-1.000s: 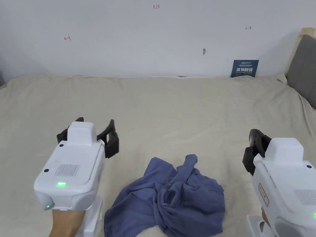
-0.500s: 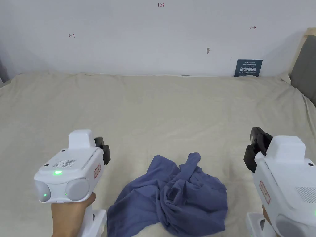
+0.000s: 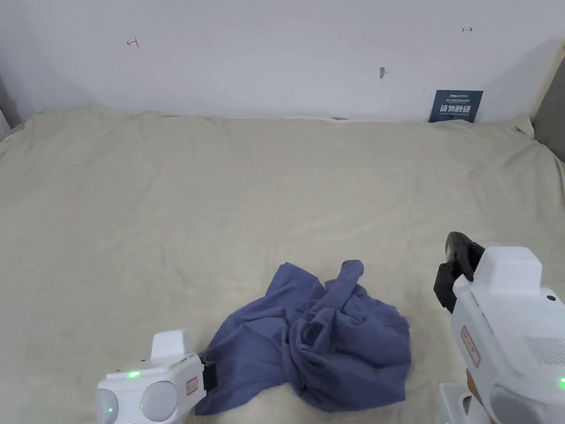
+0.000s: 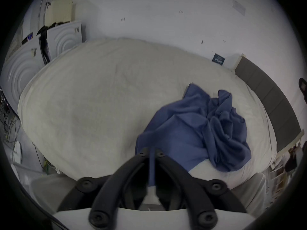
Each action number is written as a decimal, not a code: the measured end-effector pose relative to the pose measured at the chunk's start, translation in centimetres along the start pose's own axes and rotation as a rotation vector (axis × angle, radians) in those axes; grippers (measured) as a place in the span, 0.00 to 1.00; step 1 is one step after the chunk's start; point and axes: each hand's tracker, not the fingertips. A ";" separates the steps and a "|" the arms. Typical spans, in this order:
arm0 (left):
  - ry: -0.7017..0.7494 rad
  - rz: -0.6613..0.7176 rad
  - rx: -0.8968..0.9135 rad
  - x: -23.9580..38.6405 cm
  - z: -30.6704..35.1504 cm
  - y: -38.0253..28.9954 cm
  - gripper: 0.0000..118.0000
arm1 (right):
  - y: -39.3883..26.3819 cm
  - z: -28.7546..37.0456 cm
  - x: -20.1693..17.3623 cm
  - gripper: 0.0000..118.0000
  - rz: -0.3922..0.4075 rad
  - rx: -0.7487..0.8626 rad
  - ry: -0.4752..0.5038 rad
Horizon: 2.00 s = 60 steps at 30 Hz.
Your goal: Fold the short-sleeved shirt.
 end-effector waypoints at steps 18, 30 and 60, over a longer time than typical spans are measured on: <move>0.070 -0.127 -0.097 3.7 -6.6 -0.5 0.07 | -2.1 -1.1 1.8 0.01 -0.023 -0.075 -0.024; -0.148 0.011 0.077 1.7 0.5 1.9 0.00 | -6.8 -10.7 3.2 0.74 -0.111 -0.523 0.013; -0.253 0.045 0.212 -0.7 4.2 8.0 0.00 | -0.5 -14.9 3.2 0.06 0.102 -0.501 0.058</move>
